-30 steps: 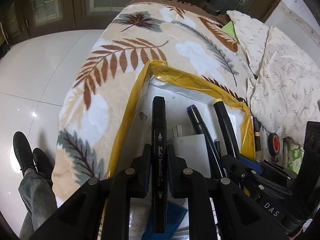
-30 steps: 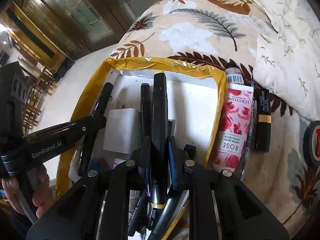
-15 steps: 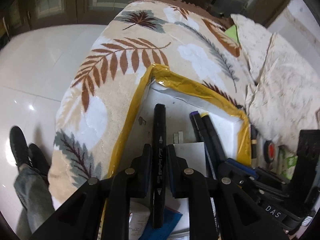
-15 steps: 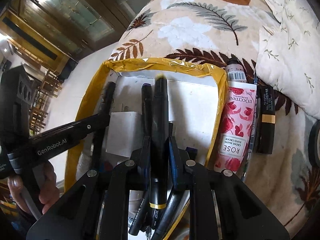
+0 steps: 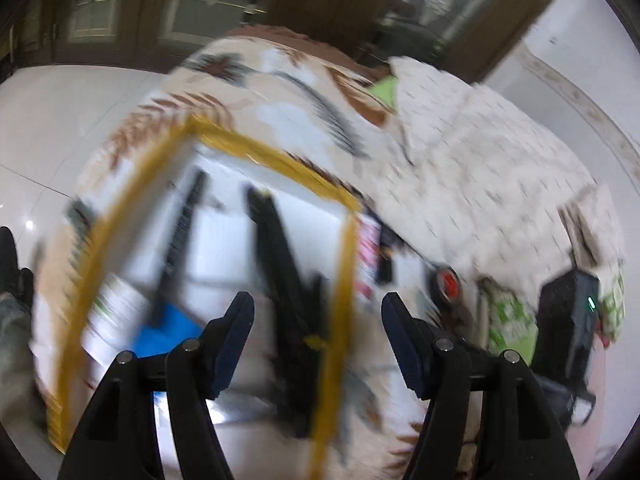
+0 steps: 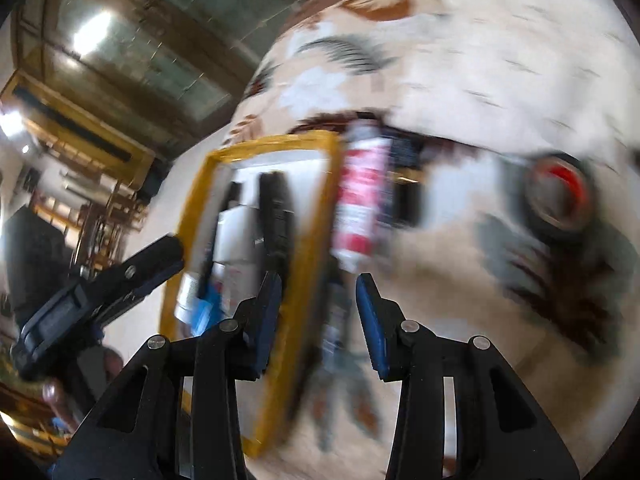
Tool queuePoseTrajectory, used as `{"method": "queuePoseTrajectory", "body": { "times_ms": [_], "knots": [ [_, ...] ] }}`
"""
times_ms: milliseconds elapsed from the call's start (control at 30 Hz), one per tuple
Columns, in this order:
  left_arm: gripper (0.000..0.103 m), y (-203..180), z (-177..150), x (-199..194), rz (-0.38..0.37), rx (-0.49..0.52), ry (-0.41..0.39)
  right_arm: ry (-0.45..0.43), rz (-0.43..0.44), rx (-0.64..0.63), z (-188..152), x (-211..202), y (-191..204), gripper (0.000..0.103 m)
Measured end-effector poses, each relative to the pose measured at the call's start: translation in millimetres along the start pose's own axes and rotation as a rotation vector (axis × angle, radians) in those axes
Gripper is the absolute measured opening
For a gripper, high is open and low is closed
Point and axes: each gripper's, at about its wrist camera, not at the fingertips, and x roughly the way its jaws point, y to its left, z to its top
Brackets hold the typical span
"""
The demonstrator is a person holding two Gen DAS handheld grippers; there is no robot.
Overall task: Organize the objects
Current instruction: 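Open both tools to drop the black markers into the tray, then move the right tool to the black-and-gold lipstick while the left tool moves to the clear tube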
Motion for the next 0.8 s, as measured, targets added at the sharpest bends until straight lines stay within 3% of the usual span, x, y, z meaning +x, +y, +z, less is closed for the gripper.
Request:
{"method": "queuePoseTrajectory", "body": {
  "times_ms": [133, 233, 300, 433, 500, 567, 600, 767, 800],
  "knots": [
    [0.067, -16.8, -42.3, 12.4, -0.083, -0.037, 0.043, -0.005, -0.034, 0.047, -7.9, -8.8, -29.1, 0.039],
    [0.067, -43.7, -58.3, 20.8, -0.026, 0.115, 0.058, -0.003, -0.067, 0.051, -3.4, -6.5, -39.3, 0.039],
    [0.067, -54.6, -63.0, 28.4, -0.042, 0.162, 0.085, -0.006, -0.077, 0.033, 3.2, -4.6, -39.0, 0.039],
    [0.067, -60.7, -56.5, 46.6, -0.076, 0.205, 0.159, -0.02, -0.091, 0.025, 7.2, -9.0, -37.8, 0.039],
    [0.066, -61.0, -45.9, 62.0, -0.032, 0.212, 0.2, -0.025, -0.087, 0.033, 7.2, -11.5, -40.2, 0.039],
    [0.067, -61.4, -31.9, 74.9, -0.054, 0.196, 0.251, -0.026, -0.088, 0.046, 6.6, -13.9, -44.9, 0.039],
    [0.065, -63.6, -22.9, 83.7, -0.022, 0.196, 0.268, -0.026, -0.089, 0.058, 6.4, -14.7, -47.3, 0.039],
    [0.06, -76.4, -3.0, 94.4, 0.046, 0.272, 0.266, -0.051, -0.062, 0.115, 2.1, -26.9, -56.4, 0.039],
    [0.055, -75.3, -2.1, 94.0, 0.057, 0.276, 0.27, -0.051, -0.049, 0.111, 2.1, -28.4, -56.4, 0.039]
  ]
}}
